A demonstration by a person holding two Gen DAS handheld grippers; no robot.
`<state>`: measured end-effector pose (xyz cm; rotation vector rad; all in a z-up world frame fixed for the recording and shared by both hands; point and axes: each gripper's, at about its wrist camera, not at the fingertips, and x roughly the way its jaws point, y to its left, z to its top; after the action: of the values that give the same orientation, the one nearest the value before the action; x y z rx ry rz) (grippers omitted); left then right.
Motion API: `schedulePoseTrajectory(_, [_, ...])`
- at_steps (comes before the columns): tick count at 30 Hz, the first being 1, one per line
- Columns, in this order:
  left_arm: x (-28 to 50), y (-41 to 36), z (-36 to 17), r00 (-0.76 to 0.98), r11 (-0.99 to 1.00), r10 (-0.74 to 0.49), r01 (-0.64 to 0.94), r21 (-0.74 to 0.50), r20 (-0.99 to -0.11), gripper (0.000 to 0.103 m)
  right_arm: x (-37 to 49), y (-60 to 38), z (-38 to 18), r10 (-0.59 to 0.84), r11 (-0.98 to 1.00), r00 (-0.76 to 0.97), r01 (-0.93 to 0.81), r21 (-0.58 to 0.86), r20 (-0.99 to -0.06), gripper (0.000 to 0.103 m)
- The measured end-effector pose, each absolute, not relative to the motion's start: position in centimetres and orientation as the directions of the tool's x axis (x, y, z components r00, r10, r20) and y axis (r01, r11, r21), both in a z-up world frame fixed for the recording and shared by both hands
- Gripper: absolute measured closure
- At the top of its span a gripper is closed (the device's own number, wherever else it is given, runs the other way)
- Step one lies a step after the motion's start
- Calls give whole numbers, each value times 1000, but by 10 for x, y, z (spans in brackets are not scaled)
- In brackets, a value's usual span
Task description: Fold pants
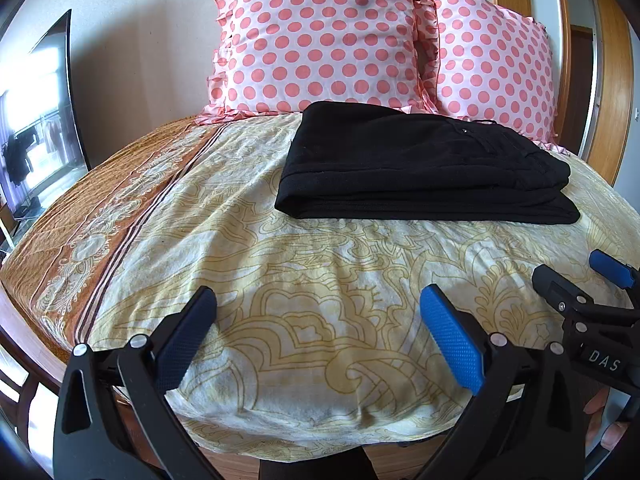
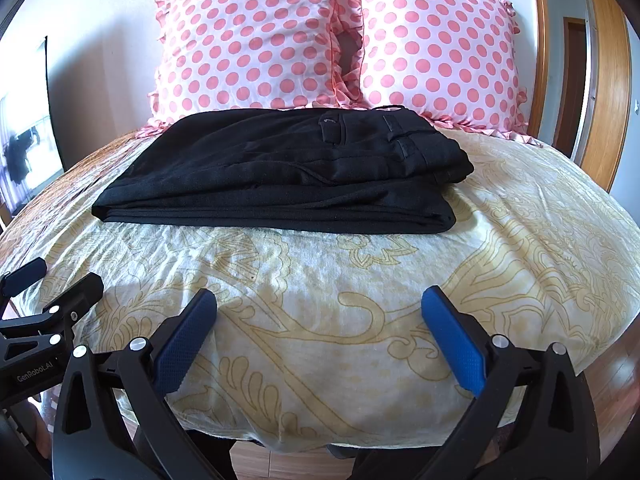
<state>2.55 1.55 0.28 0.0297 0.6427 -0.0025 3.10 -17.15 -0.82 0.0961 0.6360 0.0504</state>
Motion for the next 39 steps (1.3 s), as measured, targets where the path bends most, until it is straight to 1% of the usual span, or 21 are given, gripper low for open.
schedulePoseTrajectory(39, [26,15,1,803,999,15,7,34,-596,2,31,-171,-9,75,994,806,-16,105,-587,1])
